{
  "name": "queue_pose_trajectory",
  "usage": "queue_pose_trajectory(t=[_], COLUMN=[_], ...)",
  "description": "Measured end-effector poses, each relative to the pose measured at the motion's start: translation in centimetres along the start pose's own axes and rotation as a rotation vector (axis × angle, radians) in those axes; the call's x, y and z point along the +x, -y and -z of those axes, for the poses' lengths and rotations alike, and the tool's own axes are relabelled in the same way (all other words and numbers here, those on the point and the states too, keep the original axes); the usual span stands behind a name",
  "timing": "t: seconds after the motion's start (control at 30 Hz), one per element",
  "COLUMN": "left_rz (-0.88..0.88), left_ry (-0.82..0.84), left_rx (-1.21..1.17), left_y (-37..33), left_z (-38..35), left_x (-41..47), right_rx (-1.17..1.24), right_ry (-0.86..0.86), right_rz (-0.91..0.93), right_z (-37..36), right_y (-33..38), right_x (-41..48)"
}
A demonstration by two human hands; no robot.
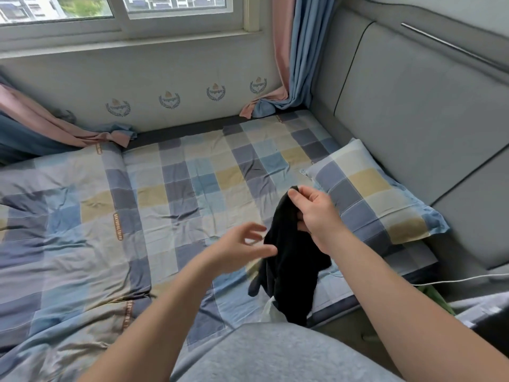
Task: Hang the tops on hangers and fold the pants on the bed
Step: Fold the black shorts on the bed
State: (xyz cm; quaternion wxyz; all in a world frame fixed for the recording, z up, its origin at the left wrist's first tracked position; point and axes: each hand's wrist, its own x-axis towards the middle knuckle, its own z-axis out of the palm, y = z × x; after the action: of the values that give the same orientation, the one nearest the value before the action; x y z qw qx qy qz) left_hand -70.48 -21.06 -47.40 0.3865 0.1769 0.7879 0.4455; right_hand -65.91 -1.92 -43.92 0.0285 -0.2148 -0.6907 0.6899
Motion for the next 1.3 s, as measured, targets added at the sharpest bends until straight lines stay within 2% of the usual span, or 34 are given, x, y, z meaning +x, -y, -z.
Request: queue_pose_trajectory(t=[0.1,0.2,0.3,0.47,0.6,0.8,1.0,1.17,1.3], left_rz=[-0.075,-0.105,-0.085,-0.005,0.032,0.043,0.11,0.208,0.248], left_ry=[0.076,-0.077,-0.245,-0.4,-0.411,-0.402,-0.369,-0.422,-0.462], left_rx=[-0.048,-0.016,-0.119,-0.44,-0.593,-0.842,-1.046,-1.019,-0.636], left_y=[0.6,0.7,0.4,-0.7,-1.6,-2.8,-3.5,-2.0,-0.1], left_z=[-2.2,-2.9,-2.0,0.3,1.3,1.7,2.6,3.2,2.3], left_x=[0.5,1.2,1.7,1.8,1.7,1.1,0.8,0.8,0.9], right_rx=[0.192,0.273,0.273,0.05,-0.042,-0.27,-0.508,-0.503,-0.503], right_ry=[0.047,0.027,0.0,0.029,0.106,0.316,0.279,0.084,-0.024], right_rz=[0.024,0.057,0.062,0.01,-0.031,-0.028,-0.093,-0.004,0.154], right_z=[-0.5,-0.4,0.1,1.0,0.3,-1.1,-1.6,0.9,2.6], right_y=[2.1,3.1,2.7,-0.2,-2.8,-5.4,-8.3,-7.8,-4.9], right_x=[-0.4,-0.4,-0.5,-1.6,-2.6,-2.9,-1.3,-0.4,0.0])
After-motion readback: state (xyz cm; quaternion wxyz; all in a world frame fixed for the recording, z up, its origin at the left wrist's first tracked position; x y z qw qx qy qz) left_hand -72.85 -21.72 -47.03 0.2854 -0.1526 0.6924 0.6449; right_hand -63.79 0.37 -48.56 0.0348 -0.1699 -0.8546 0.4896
